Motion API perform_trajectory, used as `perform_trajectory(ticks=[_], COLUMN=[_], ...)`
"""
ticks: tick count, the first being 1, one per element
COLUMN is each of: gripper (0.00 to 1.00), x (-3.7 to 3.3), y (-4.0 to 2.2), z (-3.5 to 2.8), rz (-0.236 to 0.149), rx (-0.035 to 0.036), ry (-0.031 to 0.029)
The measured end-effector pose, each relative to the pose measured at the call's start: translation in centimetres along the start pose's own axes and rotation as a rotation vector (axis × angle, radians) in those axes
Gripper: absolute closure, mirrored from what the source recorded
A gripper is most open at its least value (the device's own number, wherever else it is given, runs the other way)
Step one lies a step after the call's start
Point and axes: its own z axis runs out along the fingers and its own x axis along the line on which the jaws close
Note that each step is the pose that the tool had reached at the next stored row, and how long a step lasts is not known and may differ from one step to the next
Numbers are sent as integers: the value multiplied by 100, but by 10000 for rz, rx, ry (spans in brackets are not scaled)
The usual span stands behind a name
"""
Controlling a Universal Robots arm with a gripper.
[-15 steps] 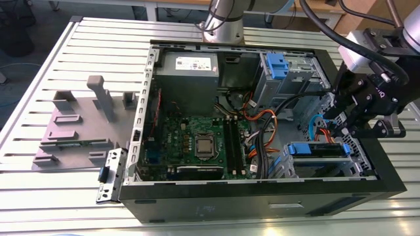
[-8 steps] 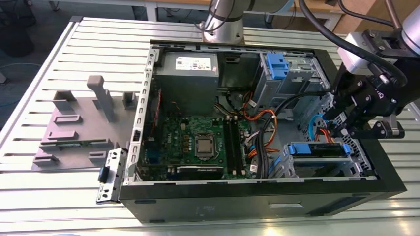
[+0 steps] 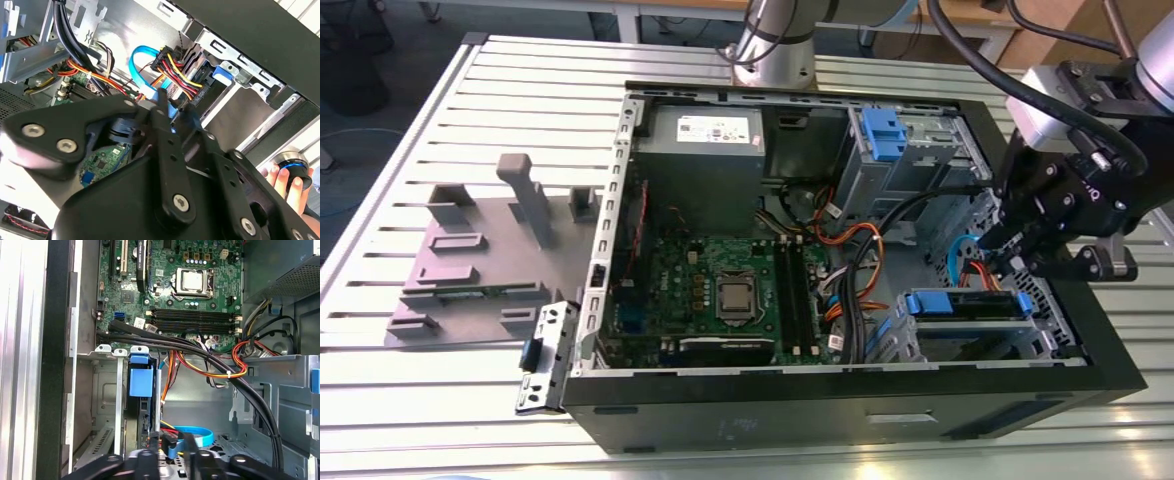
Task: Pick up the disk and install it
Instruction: 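Insert the first disk wire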
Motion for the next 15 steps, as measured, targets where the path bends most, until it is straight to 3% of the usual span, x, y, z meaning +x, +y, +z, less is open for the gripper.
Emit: perform_trajectory(ticks=[3,5,15], gripper=[72,84,84], x=[0,0,0], y=[0,0,0], z=[0,1,2], rz=[0,0,0], rx=[0,0,0], ry=[0,-1,2])
